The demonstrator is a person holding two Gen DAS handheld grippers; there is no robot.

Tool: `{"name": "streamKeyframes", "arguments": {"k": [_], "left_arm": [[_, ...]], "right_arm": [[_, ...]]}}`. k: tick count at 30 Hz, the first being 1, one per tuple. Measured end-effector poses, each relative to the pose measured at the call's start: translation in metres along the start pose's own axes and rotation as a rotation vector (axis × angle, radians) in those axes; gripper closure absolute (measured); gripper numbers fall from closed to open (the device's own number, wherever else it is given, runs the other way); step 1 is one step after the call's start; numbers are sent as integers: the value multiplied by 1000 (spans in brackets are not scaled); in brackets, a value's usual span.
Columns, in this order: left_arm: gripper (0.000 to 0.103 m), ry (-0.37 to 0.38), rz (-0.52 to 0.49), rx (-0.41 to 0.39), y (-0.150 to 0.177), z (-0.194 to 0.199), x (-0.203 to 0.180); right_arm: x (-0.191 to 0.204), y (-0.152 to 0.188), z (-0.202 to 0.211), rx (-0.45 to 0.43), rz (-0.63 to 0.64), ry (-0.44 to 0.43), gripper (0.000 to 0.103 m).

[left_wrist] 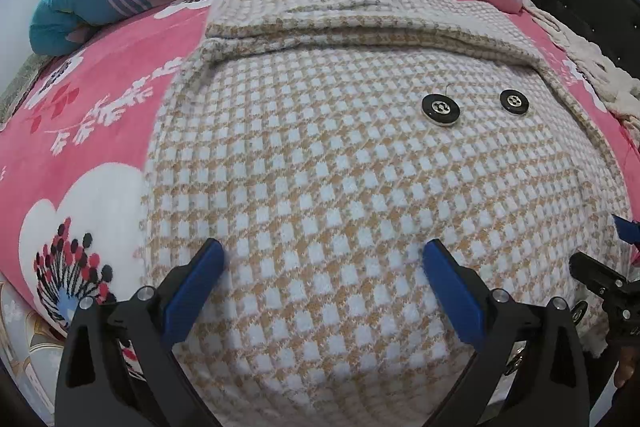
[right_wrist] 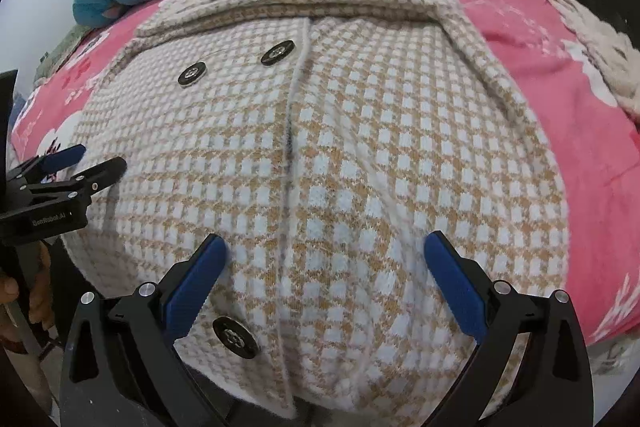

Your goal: Fold large clothes

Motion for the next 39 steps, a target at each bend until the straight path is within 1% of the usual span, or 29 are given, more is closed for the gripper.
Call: {"name": "streamKeyframes", "arguments": {"k": [5, 7, 13, 17, 21, 24, 28, 32, 35, 36, 39], "left_arm": [[5, 2, -1, 0, -1, -1, -1], [5, 2, 0, 4, -1, -1, 0], [5, -7, -3, 8, -2, -2, 2], [5, -32, 0, 2, 0, -2, 0], [5, -45, -12, -19, 4, -2, -1], [5, -69, -26, -21, 6, -3, -3], [5, -57, -21, -25, 8, 0, -3], [5, -26, -40, -40, 10, 12, -2], [5, -23, -62, -94, 18, 33, 2], [5, -20, -75, -117, 24, 42, 3], [5, -4, -91, -144, 43, 61, 10]], "right_arm": [[-13, -5, -6, 21, -5, -29, 8], [-19, -7, -6, 17, -7, -37, 8], [-24, -4, -5, -7, -10, -22, 8], [-24, -1, -8, -13, -12, -19, 8], [-25, 1, -9, -16, -12, -21, 8], [-23, 0, -10, -15, -14, -19, 8], [-24, 2, -11, -19, -14, -17, 8], [-18, 4, -10, -22, -6, -14, 8], [-16, 4, -11, -24, -9, -10, 8], [-15, 5, -10, -23, -12, -7, 8], [-9, 7, -11, -22, -13, 1, 8]]}}
Point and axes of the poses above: each gripper's, at about its wrist camera, not at the fingertips, and z roughly against the way its jaws point, x to its left, y to its underside, the point moved 2 cm from there along -z, roughly the way its jaws point, and after that the axes turned 1 degree about -x, right-handed, at the moved point
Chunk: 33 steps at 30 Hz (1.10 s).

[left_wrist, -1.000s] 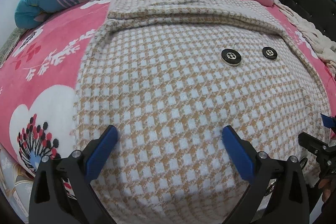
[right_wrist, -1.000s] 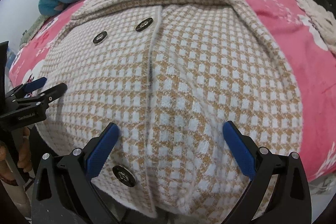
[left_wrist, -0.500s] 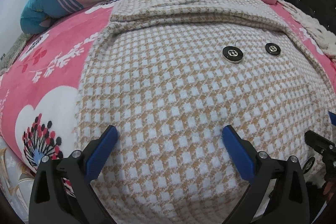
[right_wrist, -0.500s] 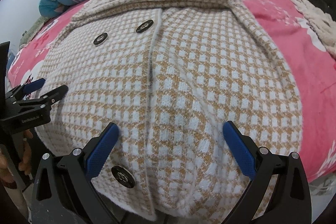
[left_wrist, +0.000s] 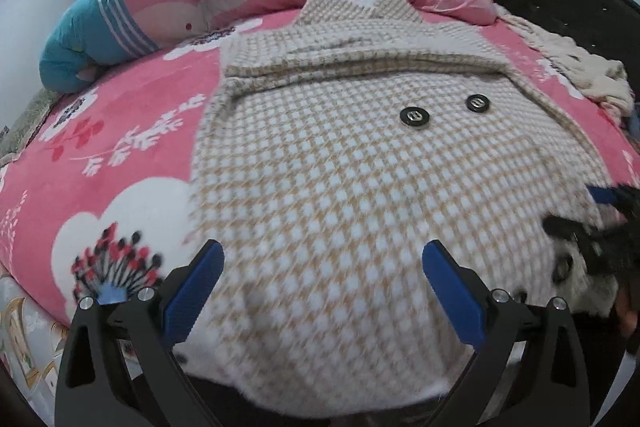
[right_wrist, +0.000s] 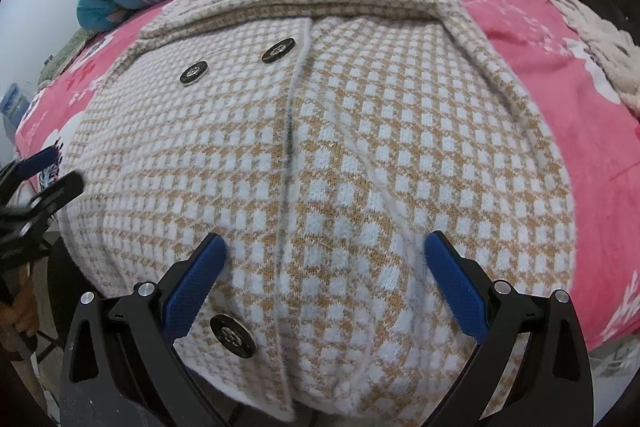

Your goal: Fold large clothes

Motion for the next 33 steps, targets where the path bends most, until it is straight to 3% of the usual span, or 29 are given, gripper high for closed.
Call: {"name": "streamKeyframes", "arguments": {"k": [9, 13, 18, 22, 28, 33], "left_arm": [[5, 38, 89, 48, 69, 18, 38], [6, 91, 141, 50, 89, 17, 47], [14, 135, 173, 77, 93, 1, 53], [28, 170, 207, 110, 90, -17, 60], [30, 194, 216, 113, 90, -21, 63], [41, 267, 219, 170, 100, -22, 57]], "right_arm": [[7, 1, -5, -4, 1, 3, 8], [14, 0, -6, -5, -4, 10, 8], [17, 1, -5, -7, -4, 12, 8], [20, 0, -7, -6, -7, 15, 8], [20, 0, -7, -11, -7, 17, 8], [19, 0, -7, -9, -3, 15, 8]]}}
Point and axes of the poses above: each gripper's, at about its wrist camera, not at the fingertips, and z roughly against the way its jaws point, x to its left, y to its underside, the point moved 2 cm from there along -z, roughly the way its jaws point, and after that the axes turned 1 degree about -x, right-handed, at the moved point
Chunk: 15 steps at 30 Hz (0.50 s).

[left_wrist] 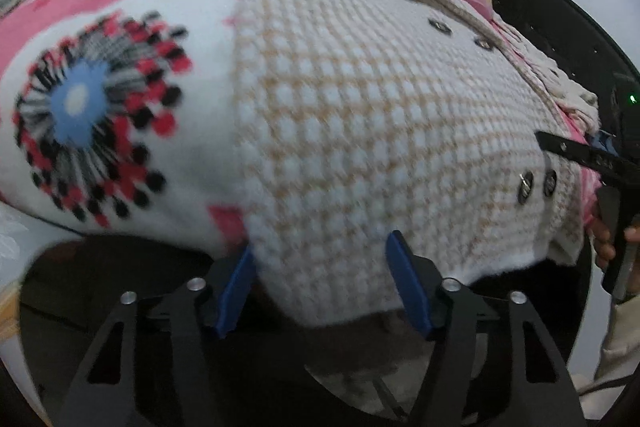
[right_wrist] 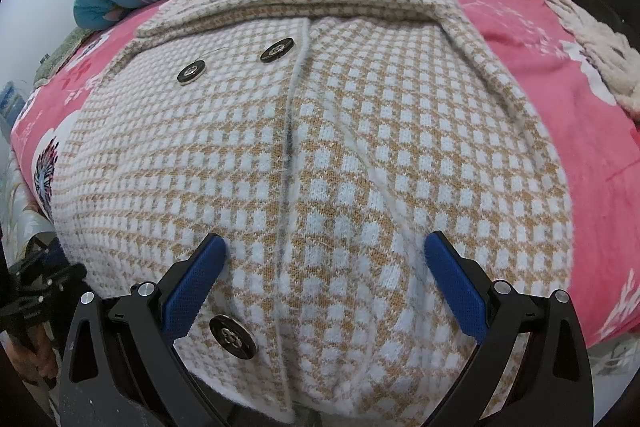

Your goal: Fold large clothes

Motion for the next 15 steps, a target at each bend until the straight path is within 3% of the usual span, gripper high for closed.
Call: {"name": "streamKeyframes", "arguments": {"k": [8, 15], "left_arm": [[47, -1, 60, 93, 7, -11, -3], [48, -7, 35, 152, 14, -20, -16]], "right_arm": [[2, 1, -2, -11, -3, -1, 8], [0, -2, -6, -42, -6, -2, 8]]}}
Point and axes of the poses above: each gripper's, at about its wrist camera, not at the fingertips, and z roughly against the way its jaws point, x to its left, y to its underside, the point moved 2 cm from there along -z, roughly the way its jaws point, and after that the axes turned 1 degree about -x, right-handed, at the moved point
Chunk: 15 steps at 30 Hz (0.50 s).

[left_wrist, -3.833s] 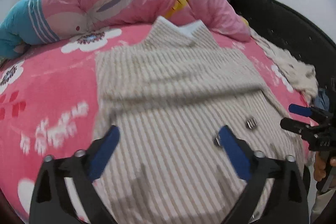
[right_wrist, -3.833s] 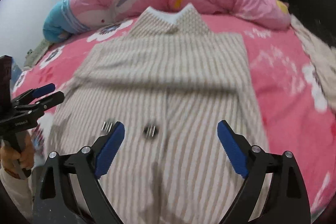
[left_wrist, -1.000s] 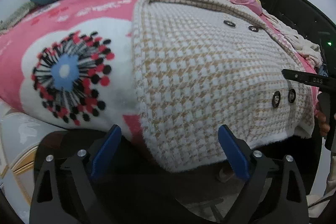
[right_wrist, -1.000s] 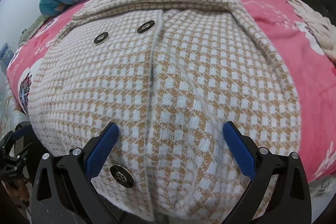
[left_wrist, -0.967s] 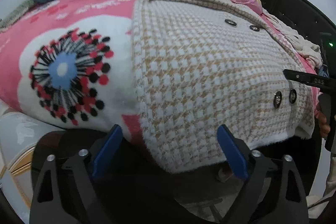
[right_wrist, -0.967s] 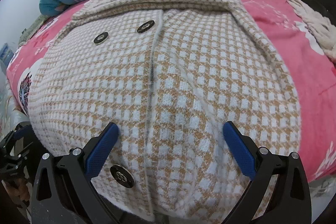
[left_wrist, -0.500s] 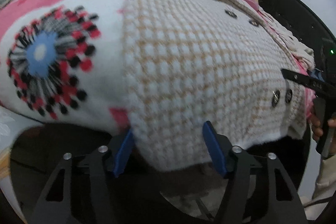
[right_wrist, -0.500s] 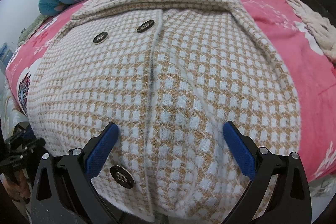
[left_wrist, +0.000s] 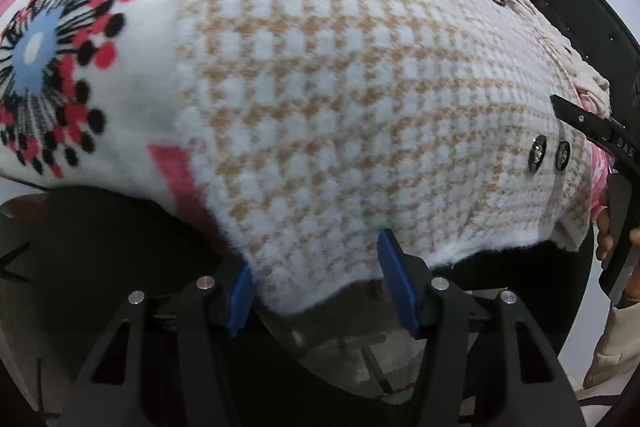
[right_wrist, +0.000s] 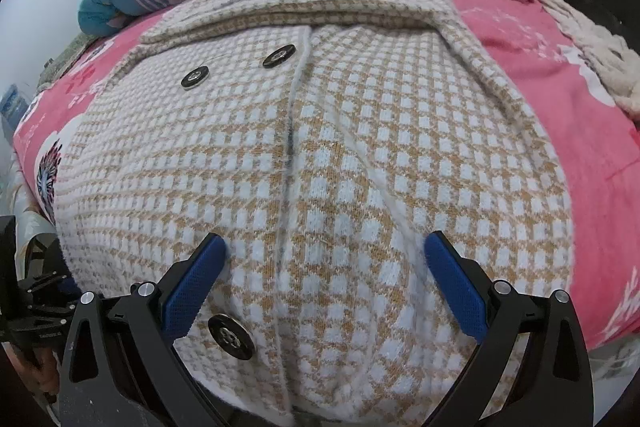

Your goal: Fold large clothes

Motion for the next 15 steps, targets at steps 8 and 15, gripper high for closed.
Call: {"name": "streamKeyframes", "arguments": {"k": [8, 15], "left_arm": [[47, -61, -71, 15, -5, -10, -18], [52, -103, -107, -4, -5, -12, -34]], "right_arm": [[-3, 1, -3, -23, 1, -3, 8], [-9, 6, 11, -1, 6, 2, 8]]}}
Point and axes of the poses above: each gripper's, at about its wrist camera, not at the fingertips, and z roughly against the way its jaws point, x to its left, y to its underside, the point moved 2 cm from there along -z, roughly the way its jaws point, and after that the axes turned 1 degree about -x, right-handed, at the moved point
